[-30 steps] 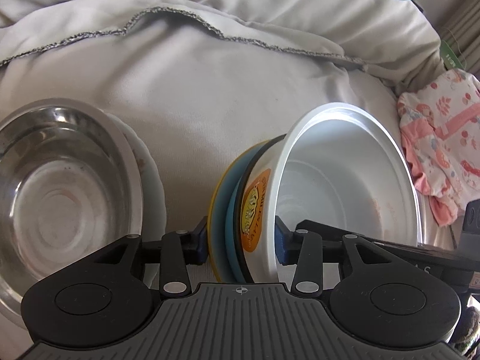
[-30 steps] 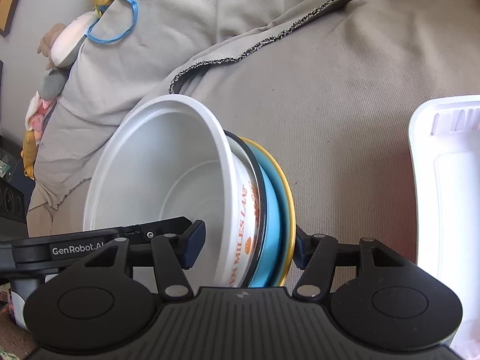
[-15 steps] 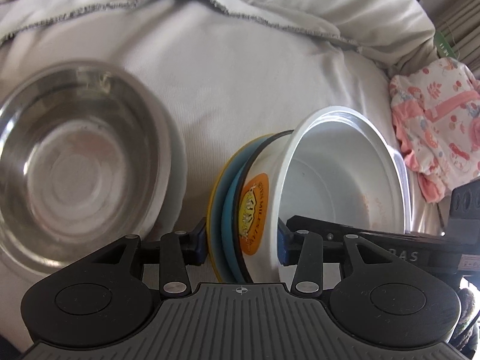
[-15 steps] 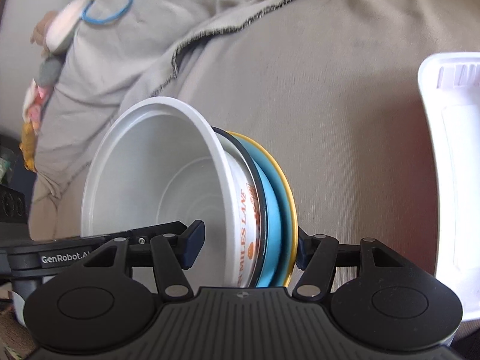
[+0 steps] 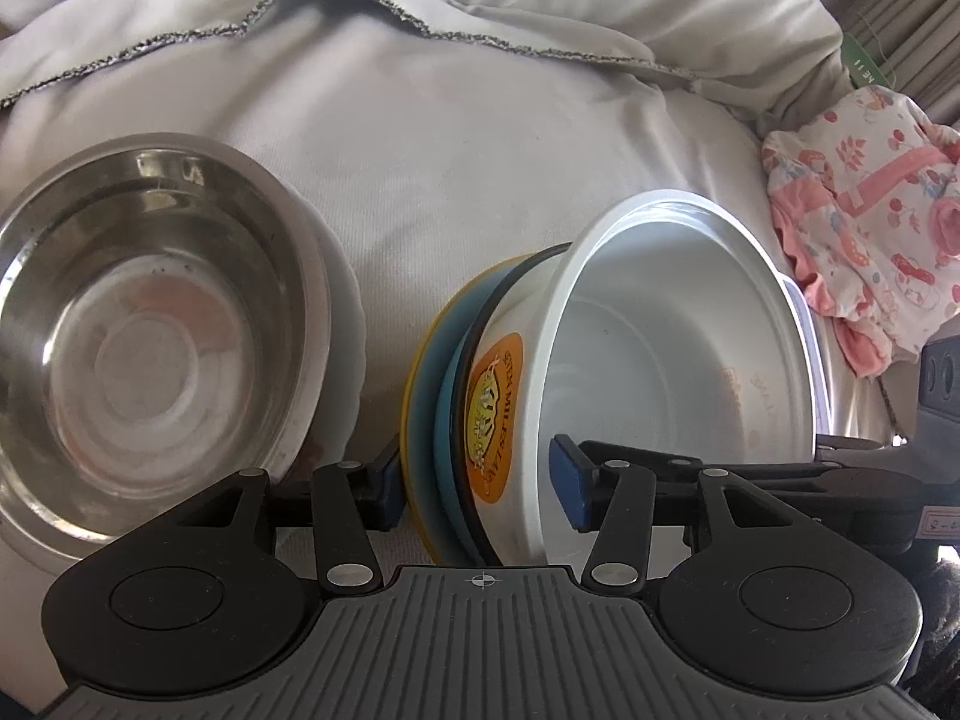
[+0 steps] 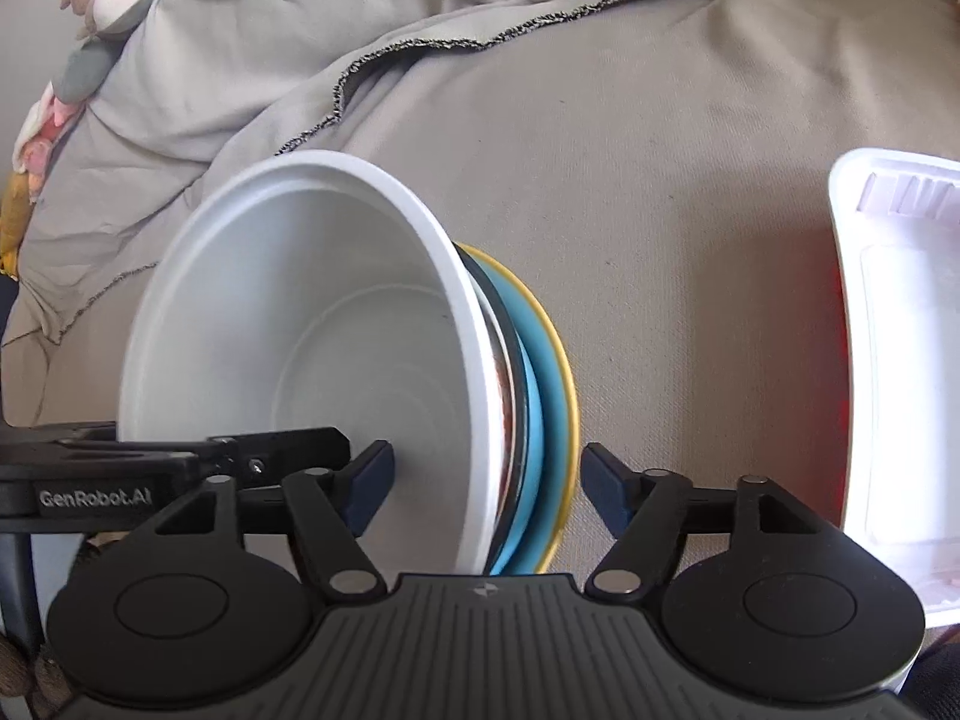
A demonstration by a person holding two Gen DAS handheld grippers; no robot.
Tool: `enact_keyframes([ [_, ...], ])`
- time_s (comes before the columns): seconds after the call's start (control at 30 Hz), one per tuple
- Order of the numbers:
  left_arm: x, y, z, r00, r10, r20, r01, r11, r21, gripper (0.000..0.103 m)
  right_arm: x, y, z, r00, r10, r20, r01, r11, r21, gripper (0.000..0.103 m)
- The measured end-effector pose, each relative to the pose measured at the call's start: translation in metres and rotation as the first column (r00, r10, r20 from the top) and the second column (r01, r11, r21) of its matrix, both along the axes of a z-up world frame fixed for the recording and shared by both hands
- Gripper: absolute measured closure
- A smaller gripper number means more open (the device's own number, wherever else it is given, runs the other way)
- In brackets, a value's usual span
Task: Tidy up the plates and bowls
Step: 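Grasp the stacked white, blue and yellow-rimmed bowls with both grippers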
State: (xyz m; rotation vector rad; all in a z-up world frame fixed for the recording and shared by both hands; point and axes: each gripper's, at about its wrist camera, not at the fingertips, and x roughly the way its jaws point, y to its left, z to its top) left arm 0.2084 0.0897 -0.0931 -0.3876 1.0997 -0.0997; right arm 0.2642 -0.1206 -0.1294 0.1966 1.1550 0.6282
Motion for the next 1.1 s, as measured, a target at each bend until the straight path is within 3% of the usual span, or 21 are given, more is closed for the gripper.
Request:
enact_keyframes([
  [0.13, -0.001, 0.001, -0.001, 1.0, -0.002, 0.005, 0.002, 1.0, -0.002, 0.05, -0.005, -0.005, 0.003, 0.999, -0.037, 0.016, 0.038, 0.999, -0.03, 0.028],
  [0.37, -0.002, 0.004, -0.002, 1.0, -0.006, 0.01, 0.006, 1.0, -0.012, 0.05, -0.015, 0.006, 0.023, 0.985, -0.01, 0.174, 0.051, 0.97, -0.236, 0.024],
  [0.5, -0.003, 0.005, -0.002, 1.0, -0.012, 0.013, 0.012, 1.0, -0.018, 0.05, -0.016, 0.001, 0.027, 0.978, -0.041, 0.205, 0.084, 0.975, -0.204, 0.017],
  [0.63, -0.003, 0.007, -0.002, 1.0, -0.016, 0.015, 0.016, 1.0, -0.024, 0.05, -0.008, -0.005, 0.023, 0.991, -0.041, 0.125, 0.057, 0.99, -0.128, 0.019],
  [0.67, -0.003, 0.007, -0.002, 1.0, -0.017, 0.015, 0.017, 1.0, -0.025, 0.05, -0.003, -0.002, 0.02, 0.995, -0.044, 0.093, 0.056, 0.99, -0.128, 0.021],
  [0.7, -0.003, 0.007, -0.002, 1.0, -0.017, 0.014, 0.017, 0.999, -0.028, 0.05, -0.001, 0.0, 0.017, 0.996, -0.045, 0.075, 0.055, 0.989, -0.134, 0.03],
  [0.8, -0.002, 0.007, -0.003, 1.0, -0.016, 0.011, 0.017, 1.0, -0.027, 0.05, -0.002, 0.005, 0.013, 0.999, -0.02, 0.045, 0.025, 0.994, -0.103, 0.036],
  [1.1, -0.003, 0.015, -0.004, 1.0, -0.008, -0.001, 0.008, 0.997, -0.076, 0.051, 0.001, 0.013, 0.002, 0.997, 0.009, -0.082, -0.009, 1.0, 0.002, 0.038],
])
